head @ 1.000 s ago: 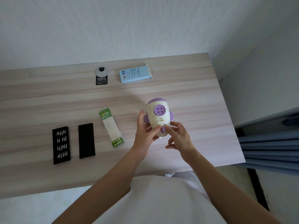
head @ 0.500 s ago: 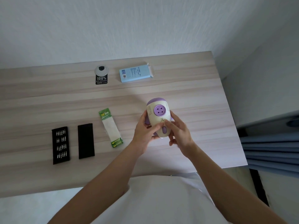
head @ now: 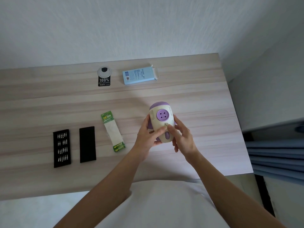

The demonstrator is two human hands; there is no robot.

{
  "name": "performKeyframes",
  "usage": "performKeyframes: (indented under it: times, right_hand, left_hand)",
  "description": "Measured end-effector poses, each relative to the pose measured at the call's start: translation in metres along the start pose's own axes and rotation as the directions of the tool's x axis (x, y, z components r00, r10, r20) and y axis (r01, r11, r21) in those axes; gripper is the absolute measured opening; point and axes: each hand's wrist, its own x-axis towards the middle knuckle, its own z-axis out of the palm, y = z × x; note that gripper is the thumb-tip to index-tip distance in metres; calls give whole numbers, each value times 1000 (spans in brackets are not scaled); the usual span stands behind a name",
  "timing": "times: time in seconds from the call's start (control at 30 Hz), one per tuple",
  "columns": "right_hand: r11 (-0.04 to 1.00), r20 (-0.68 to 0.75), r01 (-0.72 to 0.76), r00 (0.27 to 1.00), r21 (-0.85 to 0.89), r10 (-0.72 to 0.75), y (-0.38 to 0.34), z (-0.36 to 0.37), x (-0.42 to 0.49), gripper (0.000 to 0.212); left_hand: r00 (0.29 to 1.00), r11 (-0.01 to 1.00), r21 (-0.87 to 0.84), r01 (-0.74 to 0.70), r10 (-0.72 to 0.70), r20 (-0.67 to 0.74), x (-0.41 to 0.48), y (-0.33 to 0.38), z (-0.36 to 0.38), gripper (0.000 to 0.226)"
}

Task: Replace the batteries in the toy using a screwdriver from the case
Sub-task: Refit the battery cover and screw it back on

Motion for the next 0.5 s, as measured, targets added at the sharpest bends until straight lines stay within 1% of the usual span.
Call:
performKeyframes:
  times: [0.07, 0.13, 0.23, 0.3, 0.33, 0.43, 0.5]
  right_hand:
    - [1000, -14, 16, 1000, 12, -16, -2, 2, -1, 44]
    - [998, -23, 62, 998, -14, -62, -6, 4, -2, 31]
    - [992, -57, 115, 991, -51, -118, -10, 10, -6, 30]
    - [992, -64, 122, 990, -36, -124, -10, 11, -8, 26]
    - [995, -62, 102, 993, -18, -103, -9, 10, -9, 27]
    - [999, -37, 44, 998, 19, -44, -8, 7, -11, 40]
    - [998, -6, 47, 999, 40, -47, -7, 5, -13, 44]
  left_hand:
    - [1000, 1000, 7, -18, 18, -5, 0, 0, 0, 60]
    - [999, 999, 20, -31, 31, -10, -1, 0, -2, 55]
    - [999, 999, 5, -39, 39, -11, -3, 0, -4, 51]
    - [999, 999, 2, -40, 40, -15, -3, 1, -4, 52]
    - [999, 999, 6, -44, 44, -16, -3, 1, -3, 54]
    - [998, 998, 6, -63, 63, -24, -4, -1, 1, 56]
    - [997, 997, -14, -77, 77, -20, -7, -4, 2, 58]
